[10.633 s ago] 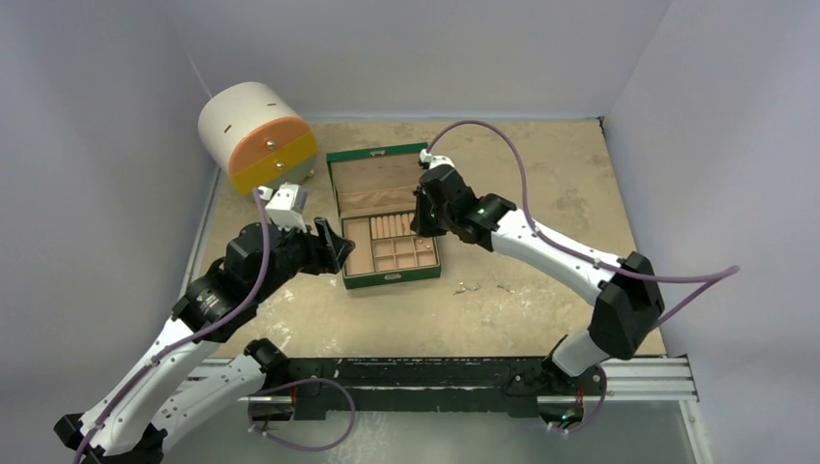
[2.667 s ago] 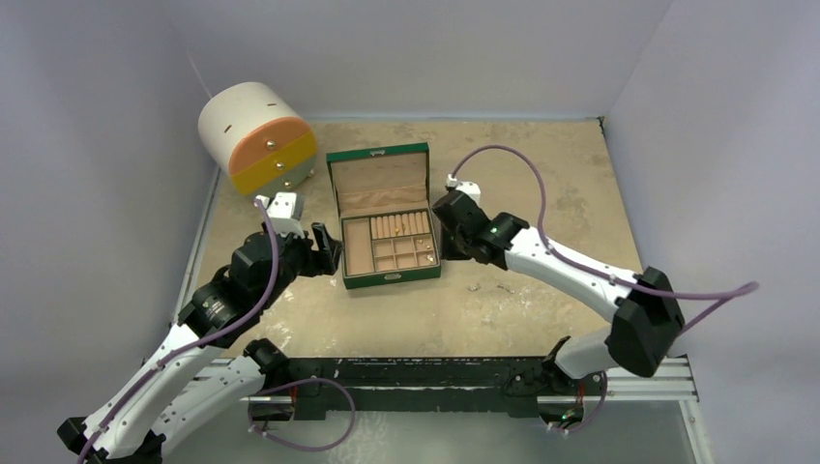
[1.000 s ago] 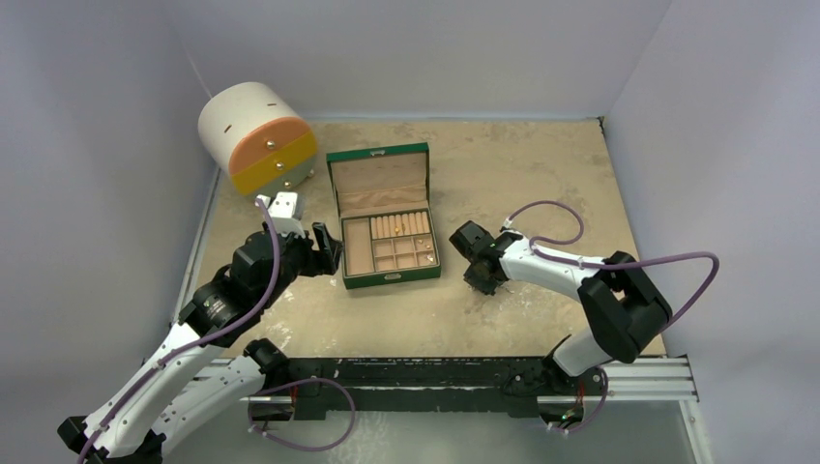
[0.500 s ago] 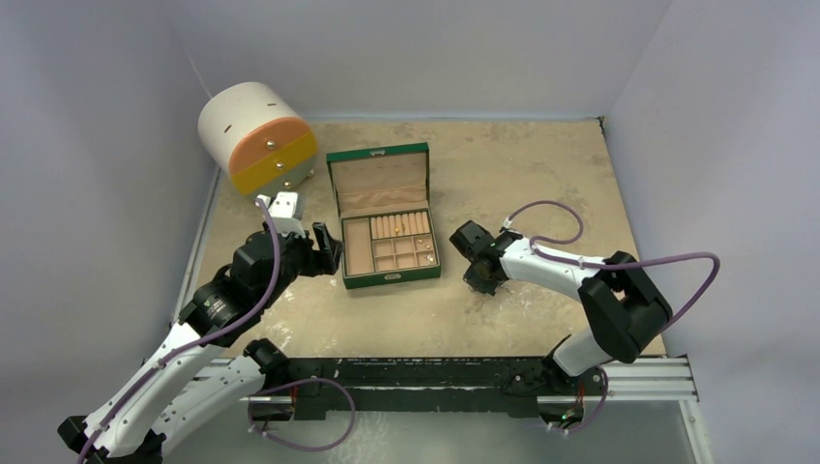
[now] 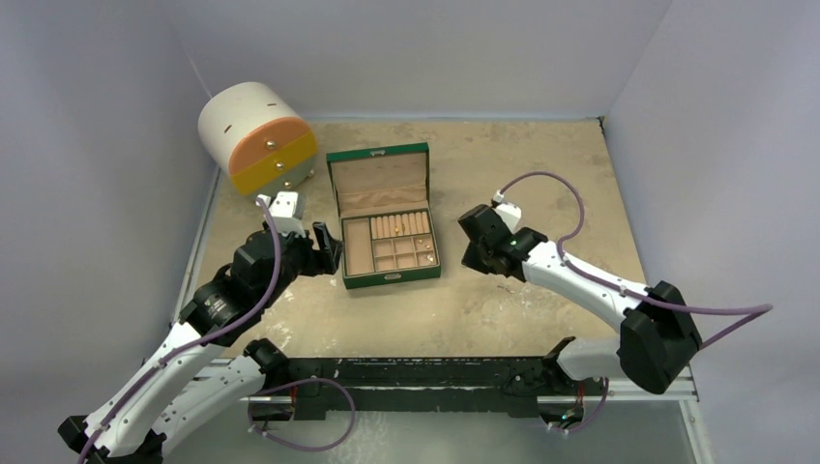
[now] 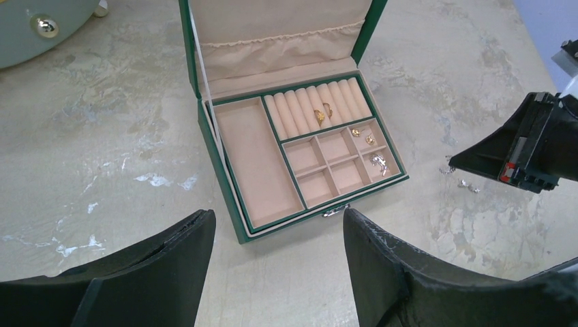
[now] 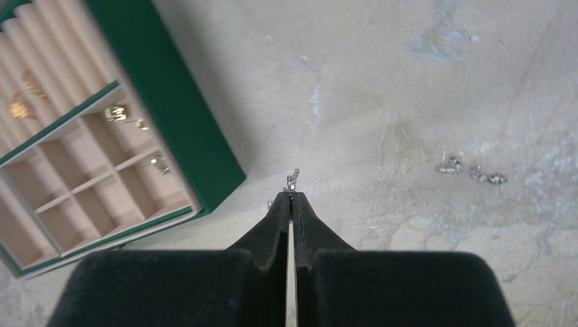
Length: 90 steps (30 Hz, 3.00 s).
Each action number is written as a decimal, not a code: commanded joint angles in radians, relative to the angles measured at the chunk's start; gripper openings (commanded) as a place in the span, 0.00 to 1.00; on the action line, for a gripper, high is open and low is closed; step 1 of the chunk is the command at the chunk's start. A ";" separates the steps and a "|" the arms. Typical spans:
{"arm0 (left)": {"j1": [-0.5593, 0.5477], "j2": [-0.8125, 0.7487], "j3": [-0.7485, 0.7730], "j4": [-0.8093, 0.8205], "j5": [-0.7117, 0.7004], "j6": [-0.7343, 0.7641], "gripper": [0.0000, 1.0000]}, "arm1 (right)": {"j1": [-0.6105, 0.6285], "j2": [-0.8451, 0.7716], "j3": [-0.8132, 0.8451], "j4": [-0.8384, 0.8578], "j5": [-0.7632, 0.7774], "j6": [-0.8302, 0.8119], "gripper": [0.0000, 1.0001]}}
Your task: Organize the mixed jewelry
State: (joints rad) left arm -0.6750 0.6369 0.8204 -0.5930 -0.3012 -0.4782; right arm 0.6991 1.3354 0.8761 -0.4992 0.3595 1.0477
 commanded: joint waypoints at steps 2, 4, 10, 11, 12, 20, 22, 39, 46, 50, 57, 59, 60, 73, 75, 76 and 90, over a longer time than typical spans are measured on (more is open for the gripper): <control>0.005 -0.001 0.007 0.032 -0.010 0.004 0.69 | -0.005 -0.047 0.053 0.141 -0.068 -0.226 0.00; 0.004 -0.002 0.006 0.032 -0.010 0.004 0.69 | -0.005 -0.043 0.068 0.167 -0.095 -0.269 0.00; 0.006 -0.004 0.006 0.032 -0.013 0.004 0.69 | -0.004 0.010 0.142 0.221 -0.177 -0.399 0.00; 0.006 -0.005 0.007 0.030 -0.013 0.004 0.69 | -0.003 0.022 0.155 0.223 -0.188 -0.410 0.00; 0.007 -0.004 0.008 0.030 -0.013 0.004 0.69 | -0.003 0.033 0.165 0.228 -0.202 -0.425 0.00; 0.007 -0.009 0.006 0.030 -0.015 0.003 0.69 | 0.007 0.123 0.246 0.272 -0.319 -0.526 0.00; 0.007 -0.009 0.008 0.030 -0.016 0.003 0.69 | 0.015 0.138 0.251 0.271 -0.323 -0.547 0.00; 0.015 -0.010 0.006 0.033 -0.007 0.006 0.69 | 0.087 0.236 0.236 0.252 -0.250 -0.603 0.00; 0.016 -0.010 0.006 0.034 -0.002 0.007 0.69 | 0.109 0.273 0.248 0.214 -0.169 -0.565 0.00; 0.016 -0.013 0.006 0.034 -0.001 0.007 0.69 | 0.109 0.281 0.248 0.221 -0.162 -0.543 0.00; 0.015 -0.018 0.005 0.033 -0.004 0.007 0.69 | 0.119 0.304 0.245 0.228 -0.180 -0.525 0.00; 0.016 -0.018 0.006 0.033 -0.004 0.007 0.69 | 0.124 0.306 0.243 0.228 -0.179 -0.519 0.00; 0.015 -0.018 0.006 0.033 -0.004 0.007 0.69 | 0.125 0.306 0.242 0.228 -0.181 -0.517 0.00; 0.017 -0.015 0.006 0.034 -0.003 0.007 0.69 | 0.133 0.246 0.248 0.115 -0.071 -0.445 0.24; 0.017 -0.013 0.006 0.035 -0.001 0.007 0.69 | 0.132 0.209 0.235 0.086 -0.054 -0.419 0.25; 0.016 -0.012 0.006 0.035 -0.001 0.007 0.69 | 0.132 0.189 0.223 0.079 -0.036 -0.410 0.26; 0.016 0.005 0.006 0.036 0.004 0.007 0.69 | 0.065 -0.064 0.041 -0.051 0.119 -0.313 0.32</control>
State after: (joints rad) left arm -0.6632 0.6399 0.8204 -0.5926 -0.2996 -0.4782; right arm 0.7948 1.3212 0.9630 -0.4866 0.4145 0.6834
